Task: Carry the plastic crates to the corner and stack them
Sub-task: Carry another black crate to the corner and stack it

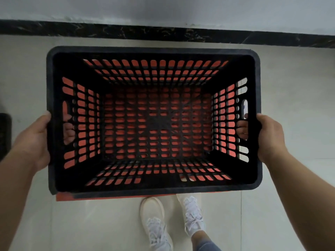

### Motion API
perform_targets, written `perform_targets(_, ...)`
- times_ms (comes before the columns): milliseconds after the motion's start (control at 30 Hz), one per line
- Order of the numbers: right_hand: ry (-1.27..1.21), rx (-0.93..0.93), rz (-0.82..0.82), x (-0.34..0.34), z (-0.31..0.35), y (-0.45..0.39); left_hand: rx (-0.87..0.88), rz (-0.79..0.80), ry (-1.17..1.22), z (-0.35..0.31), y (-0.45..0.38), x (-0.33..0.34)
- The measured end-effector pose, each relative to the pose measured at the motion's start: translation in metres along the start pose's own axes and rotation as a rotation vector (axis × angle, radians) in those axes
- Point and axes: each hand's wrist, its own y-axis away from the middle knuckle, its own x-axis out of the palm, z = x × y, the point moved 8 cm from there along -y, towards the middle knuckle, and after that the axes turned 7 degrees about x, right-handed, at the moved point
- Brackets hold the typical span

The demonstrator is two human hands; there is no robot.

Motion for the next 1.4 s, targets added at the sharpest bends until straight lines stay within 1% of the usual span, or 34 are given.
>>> perform_targets(100,0.156,-0.037,-0.034,-0.002,0.004,0.002,0.017,-0.090,-0.058,-0.005,-0.003,0.002)
perform_targets(200,0.192,-0.062,-0.049,-0.001,0.014,0.009,0.053,-0.170,-0.105,-0.014,0.005,0.002)
perform_targets(367,0.205,-0.091,0.004,0.001,0.047,0.038,0.057,-0.204,-0.045,-0.033,0.043,-0.014)
perform_targets(467,0.217,-0.112,0.058,0.001,0.078,0.068,0.046,-0.185,0.029,-0.046,0.082,-0.035)
perform_targets(567,0.240,-0.121,0.109,0.001,0.111,0.103,0.056,-0.172,0.092,-0.066,0.131,-0.056)
perform_targets(667,0.278,-0.142,0.156,0.006,0.144,0.142,0.057,-0.202,0.170,-0.094,0.190,-0.071)
perform_targets(767,0.330,-0.170,0.204,0.016,0.174,0.187,0.042,-0.283,0.235,-0.118,0.253,-0.092)
perform_targets(867,0.396,-0.236,0.246,0.025,0.206,0.232,0.051,-0.379,0.304,-0.135,0.314,-0.120)
perform_targets(1000,0.516,-0.326,0.317,0.040,0.245,0.296,0.069,-0.446,0.344,-0.158,0.395,-0.151)
perform_targets(1100,0.539,-0.367,0.366,0.056,0.268,0.345,0.103,-0.521,0.368,-0.170,0.453,-0.178)
perform_targets(1300,0.550,-0.421,0.532,0.110,0.307,0.437,0.141,-0.681,0.469,-0.178,0.556,-0.225)
perform_targets(1400,0.601,-0.488,0.610,0.144,0.324,0.487,0.153,-0.761,0.533,-0.176,0.598,-0.249)
